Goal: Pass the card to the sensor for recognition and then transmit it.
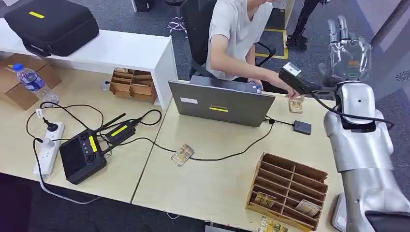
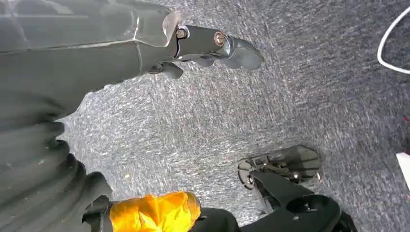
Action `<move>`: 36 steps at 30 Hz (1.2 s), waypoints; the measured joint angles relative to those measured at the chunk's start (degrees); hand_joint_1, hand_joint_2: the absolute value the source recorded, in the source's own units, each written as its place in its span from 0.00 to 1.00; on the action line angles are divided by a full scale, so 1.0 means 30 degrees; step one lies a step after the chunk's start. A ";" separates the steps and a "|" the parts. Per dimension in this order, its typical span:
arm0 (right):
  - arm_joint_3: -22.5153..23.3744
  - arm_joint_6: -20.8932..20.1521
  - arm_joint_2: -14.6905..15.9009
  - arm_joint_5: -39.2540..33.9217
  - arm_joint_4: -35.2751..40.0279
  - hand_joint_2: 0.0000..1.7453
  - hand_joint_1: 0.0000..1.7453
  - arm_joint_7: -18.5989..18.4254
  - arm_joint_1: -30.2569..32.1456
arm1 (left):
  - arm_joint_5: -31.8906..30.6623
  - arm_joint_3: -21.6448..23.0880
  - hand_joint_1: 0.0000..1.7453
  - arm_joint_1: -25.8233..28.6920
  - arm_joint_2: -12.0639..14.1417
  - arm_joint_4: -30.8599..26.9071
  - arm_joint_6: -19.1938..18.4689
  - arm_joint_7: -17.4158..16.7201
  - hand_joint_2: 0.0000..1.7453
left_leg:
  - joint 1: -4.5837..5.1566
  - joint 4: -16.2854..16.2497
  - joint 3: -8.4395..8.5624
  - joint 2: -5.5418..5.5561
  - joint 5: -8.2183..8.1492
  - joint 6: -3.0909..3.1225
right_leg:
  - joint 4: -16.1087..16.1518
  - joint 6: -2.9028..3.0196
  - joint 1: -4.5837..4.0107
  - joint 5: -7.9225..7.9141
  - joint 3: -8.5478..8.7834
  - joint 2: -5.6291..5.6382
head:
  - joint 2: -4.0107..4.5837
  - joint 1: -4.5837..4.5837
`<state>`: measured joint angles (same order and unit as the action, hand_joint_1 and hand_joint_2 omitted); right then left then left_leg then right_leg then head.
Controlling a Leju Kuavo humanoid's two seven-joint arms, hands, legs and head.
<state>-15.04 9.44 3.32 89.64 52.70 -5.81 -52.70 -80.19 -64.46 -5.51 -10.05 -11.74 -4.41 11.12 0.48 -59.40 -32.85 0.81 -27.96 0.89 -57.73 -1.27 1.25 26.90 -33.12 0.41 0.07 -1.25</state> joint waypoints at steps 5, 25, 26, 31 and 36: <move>-0.0073 -0.0545 0.0727 0.0000 -0.0110 1.00 0.00 -0.1197 0.0013 | 0.0160 0.0000 0.00 -0.0013 -0.0299 0.0000 0.0036 -0.0131 1.00 | 0.0005 -0.0004 -0.0006 0.0008 0.0000 0.0001 | 0.0007 -0.0001 0.0003 0.0000 -0.0002 -0.0010 | 0.0000 0.0000; 0.2474 -0.7037 1.1727 0.0022 0.0072 1.00 0.00 -0.8051 0.5933 | 0.0728 -0.0138 0.00 0.0178 -0.0737 0.0000 -0.0292 -0.0328 1.00 | 0.0039 -0.0040 -0.0151 0.0254 -0.0064 0.0108 | 0.0088 -0.0074 0.0018 0.0041 -0.0015 -0.0256 | 0.0000 -0.0022; 0.2853 -0.7132 1.2005 0.0022 0.0189 1.00 0.00 -0.8051 0.6334 | 0.0721 -0.0160 0.00 0.0170 -0.0729 0.0000 -0.0284 -0.0342 1.00 | 0.0040 -0.0035 -0.0134 0.0200 -0.0078 0.0115 | 0.0087 -0.0074 0.0018 0.0041 -0.0017 -0.0206 | 0.0000 -0.0015; 0.4147 -0.8497 1.3130 0.0022 0.1021 1.00 0.00 -0.8744 0.8213 | 0.0604 -0.0211 0.00 0.0105 -0.0744 0.0000 -0.0277 -0.0495 1.00 | 0.0028 -0.0038 -0.0079 0.0150 -0.0080 0.0114 | 0.0087 -0.0074 0.0008 0.0042 -0.0025 -0.0152 | 0.0000 -0.0022; 0.7856 -0.9968 1.3741 0.0029 0.2485 1.00 0.00 -0.8560 1.2459 | 0.0043 -0.0204 0.00 0.0094 -0.0861 0.0000 -0.0204 -0.0874 1.00 | 0.0004 -0.0031 -0.0100 0.0308 -0.0076 0.0116 | 0.0088 -0.0080 -0.0008 0.0081 0.0026 -0.0313 | 0.0000 0.0008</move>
<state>8.53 -20.46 44.54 89.72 60.15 -31.50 -15.33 -80.06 -65.07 -5.23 -12.63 -11.74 -5.03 8.50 0.49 -59.50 -33.15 1.74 -28.18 1.24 -57.47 -1.51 1.22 27.15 -33.05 -0.53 0.07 -1.22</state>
